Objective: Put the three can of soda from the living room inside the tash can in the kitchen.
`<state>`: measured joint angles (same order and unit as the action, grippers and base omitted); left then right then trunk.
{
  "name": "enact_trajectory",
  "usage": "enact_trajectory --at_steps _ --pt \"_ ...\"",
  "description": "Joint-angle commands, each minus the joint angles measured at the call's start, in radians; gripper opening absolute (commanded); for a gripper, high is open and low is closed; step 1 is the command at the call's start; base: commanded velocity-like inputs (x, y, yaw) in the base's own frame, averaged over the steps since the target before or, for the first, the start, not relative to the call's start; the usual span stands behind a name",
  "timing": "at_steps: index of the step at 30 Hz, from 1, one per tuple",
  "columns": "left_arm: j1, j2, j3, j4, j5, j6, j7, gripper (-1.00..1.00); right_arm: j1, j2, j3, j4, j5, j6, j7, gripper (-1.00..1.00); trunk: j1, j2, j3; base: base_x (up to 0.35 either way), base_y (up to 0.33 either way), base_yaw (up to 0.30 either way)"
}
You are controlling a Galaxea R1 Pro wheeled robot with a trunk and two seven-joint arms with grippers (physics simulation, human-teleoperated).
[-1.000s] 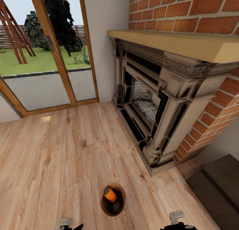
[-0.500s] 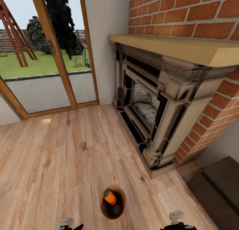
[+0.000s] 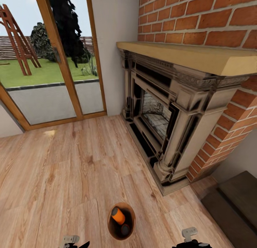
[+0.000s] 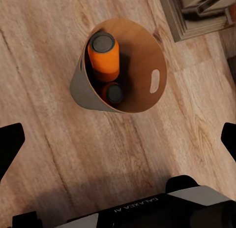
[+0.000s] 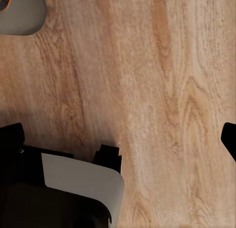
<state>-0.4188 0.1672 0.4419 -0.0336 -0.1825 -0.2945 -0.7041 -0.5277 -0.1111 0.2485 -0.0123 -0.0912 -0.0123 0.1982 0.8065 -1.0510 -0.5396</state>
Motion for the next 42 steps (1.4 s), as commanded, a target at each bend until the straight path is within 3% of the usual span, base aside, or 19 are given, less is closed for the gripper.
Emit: enact_trajectory --at_steps 1,42 --pt "0.000 0.000 0.000 0.000 0.000 0.000 0.000 1.00 0.000 0.000 0.000 0.000 0.000 0.000 0.000 1.00 0.000 0.000 0.002 0.000 0.000 0.000" --pt "0.000 0.000 0.000 0.000 0.000 0.000 0.000 1.00 0.000 0.000 0.000 0.000 0.000 0.000 0.000 1.00 0.000 0.000 0.070 0.000 0.000 0.000"
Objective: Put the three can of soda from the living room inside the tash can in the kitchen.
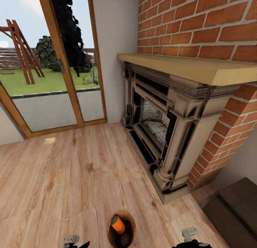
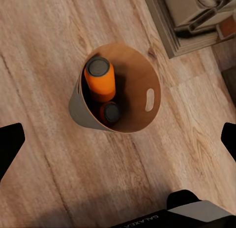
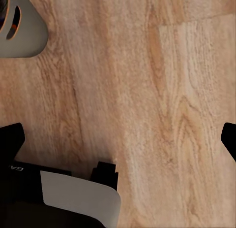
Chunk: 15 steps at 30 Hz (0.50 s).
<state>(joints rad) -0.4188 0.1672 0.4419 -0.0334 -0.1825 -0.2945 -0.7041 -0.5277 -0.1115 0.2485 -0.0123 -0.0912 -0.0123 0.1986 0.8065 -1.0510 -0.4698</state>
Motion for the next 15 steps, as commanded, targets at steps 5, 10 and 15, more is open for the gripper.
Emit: enact_trajectory --at_steps 5,10,15 --pt "0.000 0.000 0.000 0.000 0.000 0.000 0.000 1.00 0.000 0.000 0.000 0.000 0.000 0.000 0.000 1.00 0.000 0.000 0.008 0.000 0.000 0.000" --pt "0.000 0.000 0.000 0.000 0.000 0.000 0.000 1.00 0.000 0.001 0.000 0.000 0.000 0.000 0.000 1.00 0.000 0.000 0.017 0.000 0.000 0.000" --pt "0.000 0.000 0.000 0.000 0.000 0.000 0.000 1.00 0.000 0.000 0.000 0.000 0.000 0.000 0.000 1.00 0.000 0.000 0.025 0.000 0.000 0.000"
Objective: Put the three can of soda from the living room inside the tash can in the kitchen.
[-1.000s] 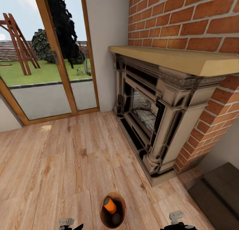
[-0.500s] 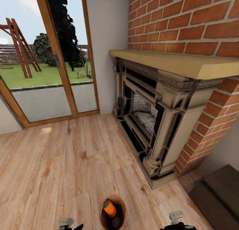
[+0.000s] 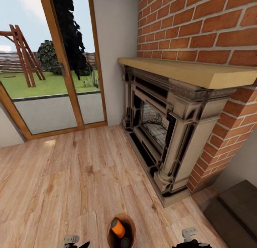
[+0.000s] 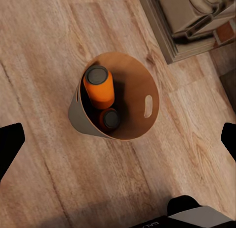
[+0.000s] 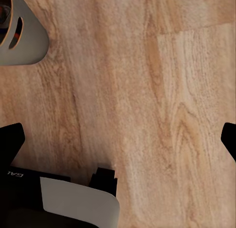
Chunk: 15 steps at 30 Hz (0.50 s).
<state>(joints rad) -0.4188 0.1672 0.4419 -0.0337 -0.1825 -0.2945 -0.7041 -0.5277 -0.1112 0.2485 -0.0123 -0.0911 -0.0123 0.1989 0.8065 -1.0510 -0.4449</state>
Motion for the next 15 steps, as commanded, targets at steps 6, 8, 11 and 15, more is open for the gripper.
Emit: enact_trajectory --at_steps 6,8,11,15 --pt "0.000 0.000 0.000 0.000 0.000 0.000 0.000 1.00 0.000 0.000 0.000 0.000 0.000 0.000 0.000 1.00 0.000 0.000 0.010 0.000 0.000 0.000" --pt "0.000 0.000 0.000 0.000 0.000 0.000 0.000 1.00 0.000 0.000 0.000 0.000 -0.001 0.000 0.000 1.00 0.000 0.000 0.013 0.000 0.000 0.000" --pt "0.000 0.000 0.000 0.000 0.000 0.000 0.000 1.00 0.000 -0.001 0.000 0.000 -0.002 0.000 0.000 1.00 0.000 0.000 0.018 0.000 0.000 0.000" --pt "0.000 0.000 0.000 0.000 0.000 0.000 0.000 1.00 0.000 -0.001 0.000 0.000 -0.003 0.000 0.000 1.00 0.000 0.000 0.025 0.000 0.000 0.000"
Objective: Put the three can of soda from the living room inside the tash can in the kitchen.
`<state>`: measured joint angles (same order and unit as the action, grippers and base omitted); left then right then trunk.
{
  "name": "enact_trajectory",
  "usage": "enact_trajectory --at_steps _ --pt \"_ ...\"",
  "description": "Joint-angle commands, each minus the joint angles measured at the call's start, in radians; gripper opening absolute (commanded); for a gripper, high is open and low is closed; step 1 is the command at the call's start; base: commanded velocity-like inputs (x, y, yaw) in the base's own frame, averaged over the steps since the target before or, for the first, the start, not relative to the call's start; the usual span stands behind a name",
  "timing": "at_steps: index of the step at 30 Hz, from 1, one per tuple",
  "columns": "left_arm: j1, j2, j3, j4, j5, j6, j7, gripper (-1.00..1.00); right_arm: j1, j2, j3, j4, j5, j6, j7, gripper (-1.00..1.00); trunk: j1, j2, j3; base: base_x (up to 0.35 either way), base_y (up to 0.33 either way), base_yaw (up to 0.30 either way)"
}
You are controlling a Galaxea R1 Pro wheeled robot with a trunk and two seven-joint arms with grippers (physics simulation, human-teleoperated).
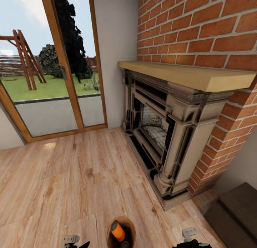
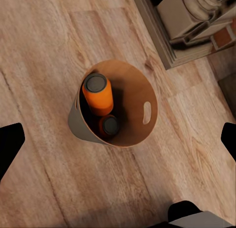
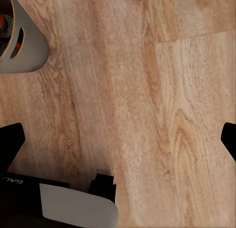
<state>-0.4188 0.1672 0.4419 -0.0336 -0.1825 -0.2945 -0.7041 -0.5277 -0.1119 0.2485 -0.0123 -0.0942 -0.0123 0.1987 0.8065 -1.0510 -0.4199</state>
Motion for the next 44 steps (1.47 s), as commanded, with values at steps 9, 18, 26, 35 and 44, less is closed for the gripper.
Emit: enact_trajectory --at_steps 9,18,26,35,44 --pt "0.000 0.000 0.000 0.000 0.000 0.000 0.000 1.00 0.000 0.000 0.000 0.000 -0.002 0.000 0.000 1.00 0.000 0.000 0.015 0.000 0.000 0.000" --pt "0.000 0.000 0.000 0.000 0.000 0.000 0.000 1.00 0.000 0.003 -0.003 0.000 -0.007 0.002 -0.002 1.00 0.000 0.000 0.020 0.000 0.000 0.000" --pt "0.000 0.000 0.000 0.000 0.000 0.000 0.000 1.00 0.021 0.029 -0.002 0.043 0.002 0.005 -0.002 1.00 0.000 0.000 0.020 0.000 0.000 0.000" --pt "0.000 0.000 0.000 0.000 0.000 0.000 0.000 1.00 0.144 0.034 -0.001 0.054 0.002 0.004 -0.002 1.00 0.000 0.000 0.020 0.000 0.000 0.000" --pt "0.000 0.000 0.000 0.000 0.000 0.000 0.000 1.00 0.292 0.034 -0.001 0.054 0.002 0.002 -0.002 1.00 0.000 0.000 0.020 0.000 0.000 0.000"
